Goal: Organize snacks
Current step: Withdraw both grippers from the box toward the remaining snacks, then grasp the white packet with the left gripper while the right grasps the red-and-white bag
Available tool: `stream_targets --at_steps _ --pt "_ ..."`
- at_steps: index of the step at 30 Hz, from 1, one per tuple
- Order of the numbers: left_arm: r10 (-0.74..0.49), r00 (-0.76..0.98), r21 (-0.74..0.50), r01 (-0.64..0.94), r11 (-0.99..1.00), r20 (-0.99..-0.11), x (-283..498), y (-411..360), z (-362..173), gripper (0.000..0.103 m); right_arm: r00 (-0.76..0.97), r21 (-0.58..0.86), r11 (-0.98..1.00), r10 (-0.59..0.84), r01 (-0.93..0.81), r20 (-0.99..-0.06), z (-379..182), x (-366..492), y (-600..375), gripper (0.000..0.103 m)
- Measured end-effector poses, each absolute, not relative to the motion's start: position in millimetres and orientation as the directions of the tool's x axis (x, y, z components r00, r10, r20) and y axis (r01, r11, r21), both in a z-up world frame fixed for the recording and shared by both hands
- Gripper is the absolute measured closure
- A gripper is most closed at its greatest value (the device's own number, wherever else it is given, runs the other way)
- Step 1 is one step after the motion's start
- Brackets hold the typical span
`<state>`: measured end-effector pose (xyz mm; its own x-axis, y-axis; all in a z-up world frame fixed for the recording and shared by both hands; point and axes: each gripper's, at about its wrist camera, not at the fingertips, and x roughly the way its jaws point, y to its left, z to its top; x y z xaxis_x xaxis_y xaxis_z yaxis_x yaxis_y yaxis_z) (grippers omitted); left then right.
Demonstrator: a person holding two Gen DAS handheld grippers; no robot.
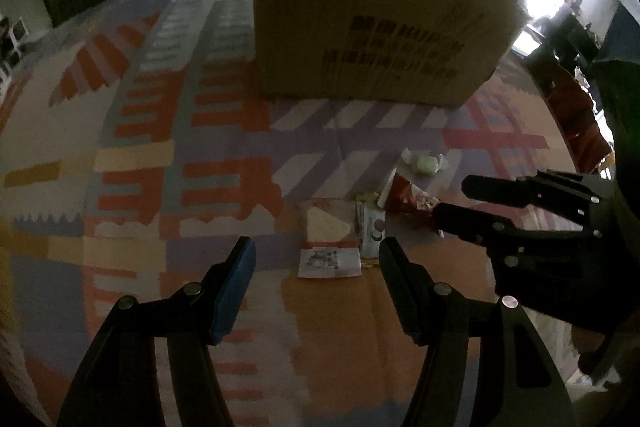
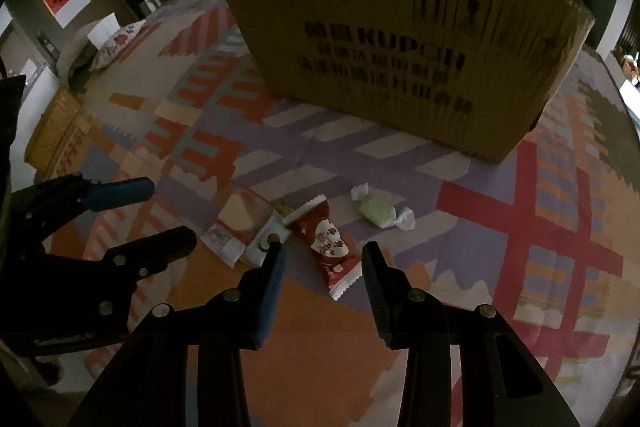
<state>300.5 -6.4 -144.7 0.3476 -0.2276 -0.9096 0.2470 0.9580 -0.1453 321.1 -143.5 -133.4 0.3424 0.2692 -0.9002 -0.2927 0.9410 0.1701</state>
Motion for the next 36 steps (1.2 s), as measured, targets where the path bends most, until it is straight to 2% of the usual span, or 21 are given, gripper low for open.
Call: stream_targets --at_steps 17,24,32,36 --pt "-0.203 0.275 -0.155 0.186 0.97 -0.94 319.3 -10.2 -177.3 0.043 0.282 0.175 0.938 0.262 -0.299 -0.923 -160.0 339.6 -134.4 0.062" --pt "-0.209 0.255 -0.167 0.178 0.97 -0.944 322.9 -11.5 -184.9 0.048 0.274 0.175 0.939 0.259 -0.297 -0.926 -165.0 343.6 -133.5 0.062" --pt "-0.168 0.286 -0.112 0.2 0.973 -0.943 322.0 -19.1 -186.6 0.052 0.262 0.189 0.943 0.262 -0.273 -0.929 -172.0 347.2 -133.1 0.065" --pt "-0.18 0.297 -0.111 0.235 0.966 -0.938 319.7 -25.0 -186.6 0.067 0.266 0.175 0.943 0.252 -0.282 -0.931 -172.9 345.3 -130.8 0.074"
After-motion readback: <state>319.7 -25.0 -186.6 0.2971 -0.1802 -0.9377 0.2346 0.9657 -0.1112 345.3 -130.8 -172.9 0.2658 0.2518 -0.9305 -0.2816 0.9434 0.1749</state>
